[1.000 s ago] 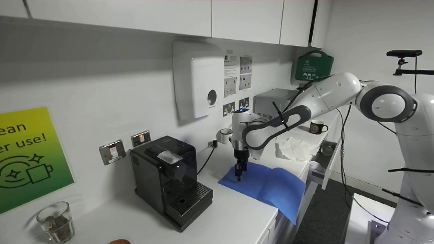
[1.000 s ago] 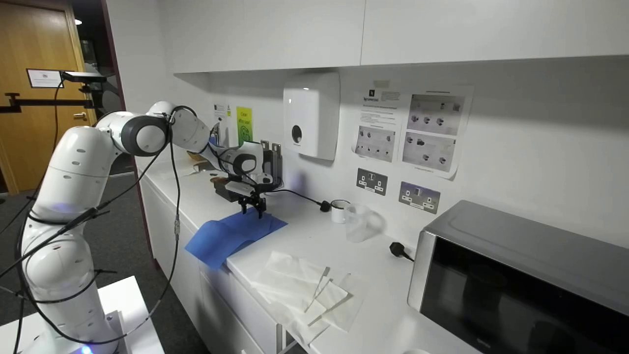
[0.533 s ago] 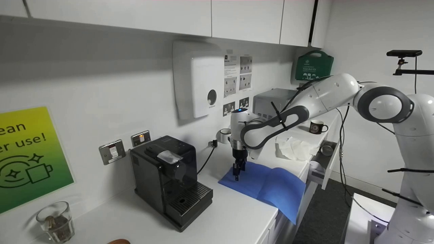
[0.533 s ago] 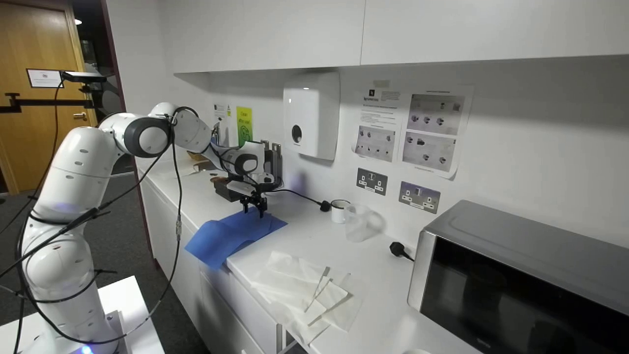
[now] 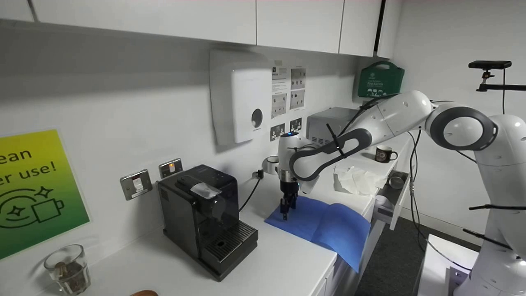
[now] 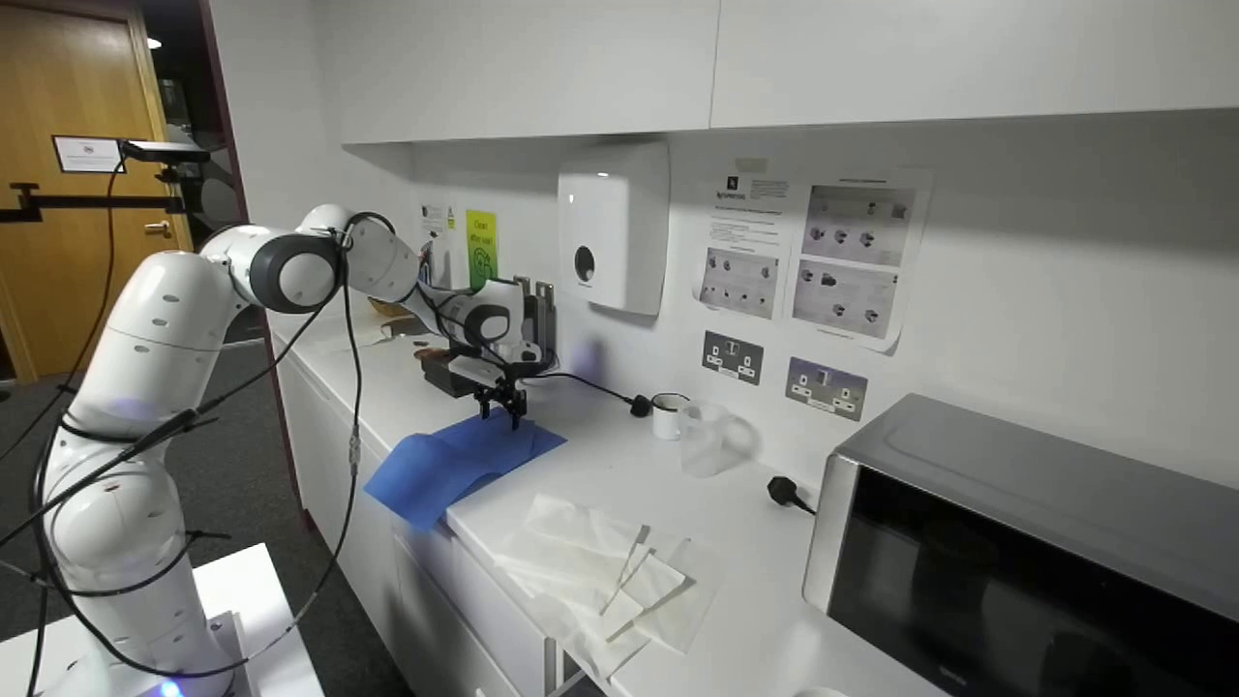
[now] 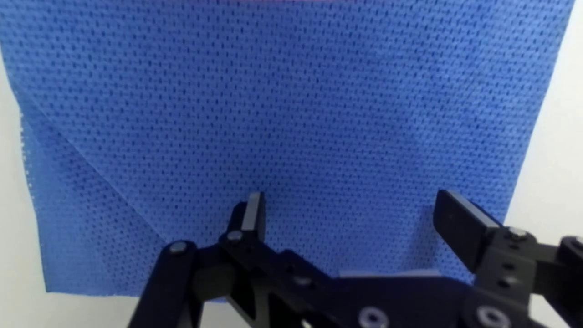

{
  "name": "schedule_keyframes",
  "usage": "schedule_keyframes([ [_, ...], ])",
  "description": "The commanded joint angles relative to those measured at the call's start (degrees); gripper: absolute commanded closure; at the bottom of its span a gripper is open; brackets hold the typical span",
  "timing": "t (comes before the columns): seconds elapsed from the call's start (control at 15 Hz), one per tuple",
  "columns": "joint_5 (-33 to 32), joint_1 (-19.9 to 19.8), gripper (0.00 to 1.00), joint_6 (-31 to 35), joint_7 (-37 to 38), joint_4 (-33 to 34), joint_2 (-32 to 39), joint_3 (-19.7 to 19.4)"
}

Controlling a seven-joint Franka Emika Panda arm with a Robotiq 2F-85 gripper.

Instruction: Unfold the blue towel once

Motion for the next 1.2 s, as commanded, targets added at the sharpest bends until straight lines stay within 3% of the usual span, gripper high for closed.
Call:
schedule_keyframes([
  [0.0, 1.7, -0.9, 0.00, -2.9, -0.4, 3.0, 1.6, 0.3],
  [0.93, 0.7, -0.4, 0.00, -3.0, 1.7, 12.3, 5.4, -0.9],
  [1.13, -2.8, 1.4, 0.00, -1.5, 5.2, 10.3, 2.9, -2.4],
])
